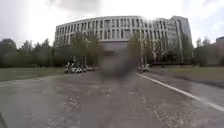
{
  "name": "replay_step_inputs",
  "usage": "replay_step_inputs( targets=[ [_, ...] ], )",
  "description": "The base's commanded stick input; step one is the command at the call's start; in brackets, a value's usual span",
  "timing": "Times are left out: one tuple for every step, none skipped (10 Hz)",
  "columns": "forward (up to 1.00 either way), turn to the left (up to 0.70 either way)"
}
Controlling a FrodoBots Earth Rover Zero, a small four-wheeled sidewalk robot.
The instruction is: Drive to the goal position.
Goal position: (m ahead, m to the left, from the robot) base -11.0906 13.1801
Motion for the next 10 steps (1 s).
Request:
replay_step_inputs(
  targets=[
    [0.7,0.0],
    [0.69,0.0],
    [0.12,0.0],
    [0.0,0.02],
    [0.0,0.43],
    [0.0,0.69],
    [0.0,0.7],
    [0.0,0.7],
    [0.0,0.7],
    [0.0,0.7]
  ],
)
